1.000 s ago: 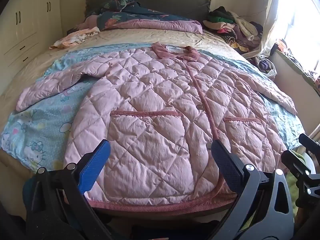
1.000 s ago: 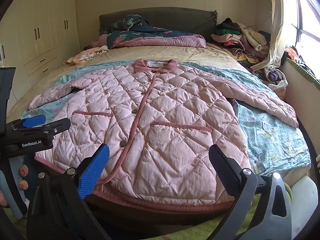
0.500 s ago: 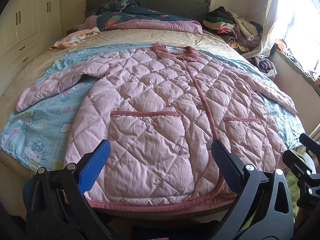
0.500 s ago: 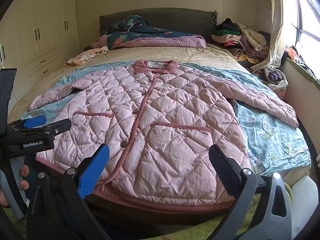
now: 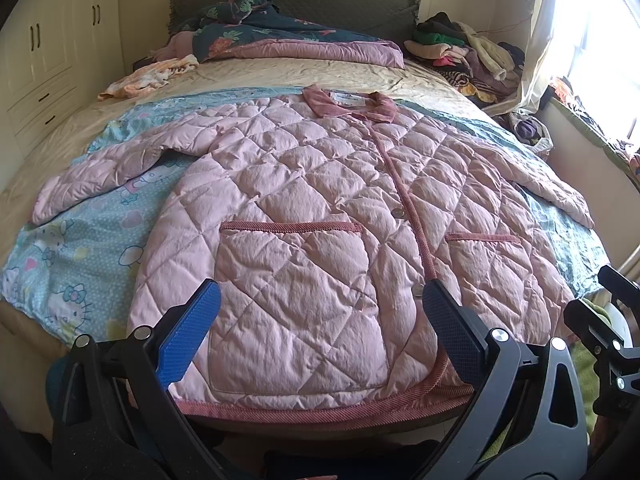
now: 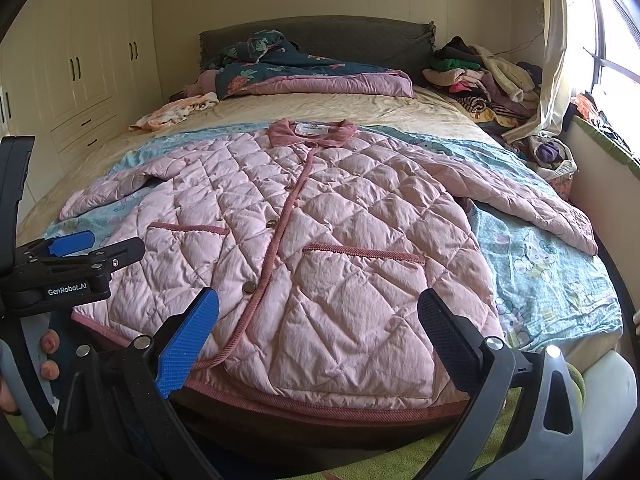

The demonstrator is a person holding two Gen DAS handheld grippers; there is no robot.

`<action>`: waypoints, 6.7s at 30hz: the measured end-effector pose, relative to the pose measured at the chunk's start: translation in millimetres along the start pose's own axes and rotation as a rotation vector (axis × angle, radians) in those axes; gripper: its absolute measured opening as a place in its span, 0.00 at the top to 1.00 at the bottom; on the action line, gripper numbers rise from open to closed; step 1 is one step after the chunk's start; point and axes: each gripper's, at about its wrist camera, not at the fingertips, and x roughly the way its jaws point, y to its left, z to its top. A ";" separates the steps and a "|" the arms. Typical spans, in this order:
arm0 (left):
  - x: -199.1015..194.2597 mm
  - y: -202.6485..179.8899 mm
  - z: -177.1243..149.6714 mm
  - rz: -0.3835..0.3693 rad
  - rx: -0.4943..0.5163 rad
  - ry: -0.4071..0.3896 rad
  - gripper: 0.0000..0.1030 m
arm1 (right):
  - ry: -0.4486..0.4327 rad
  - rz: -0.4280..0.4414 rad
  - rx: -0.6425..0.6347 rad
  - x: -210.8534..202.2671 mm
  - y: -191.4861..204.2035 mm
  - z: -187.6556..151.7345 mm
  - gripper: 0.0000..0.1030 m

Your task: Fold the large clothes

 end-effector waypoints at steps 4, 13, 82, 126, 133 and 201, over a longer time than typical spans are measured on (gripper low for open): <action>-0.5 0.0 0.0 0.000 0.000 -0.001 0.08 | 0.001 0.003 0.001 -0.1 -0.5 1.8 0.04; -0.5 0.1 0.0 0.002 0.000 -0.001 0.08 | -0.002 -0.001 0.003 -0.7 1.5 2.1 0.04; 103.7 -40.6 191.1 0.015 -0.019 0.029 0.08 | -0.017 -0.027 0.249 117.4 -134.0 164.5 0.04; 288.0 -144.1 230.7 -0.053 0.089 0.176 0.08 | 0.106 -0.519 1.048 217.5 -473.5 56.8 0.04; 296.7 -133.9 228.5 -0.036 0.091 0.190 0.08 | 0.042 -0.523 1.118 221.5 -499.0 46.9 0.47; 215.7 80.3 257.7 -0.140 -0.270 0.100 0.08 | -0.075 0.241 0.113 278.0 -33.2 243.4 0.84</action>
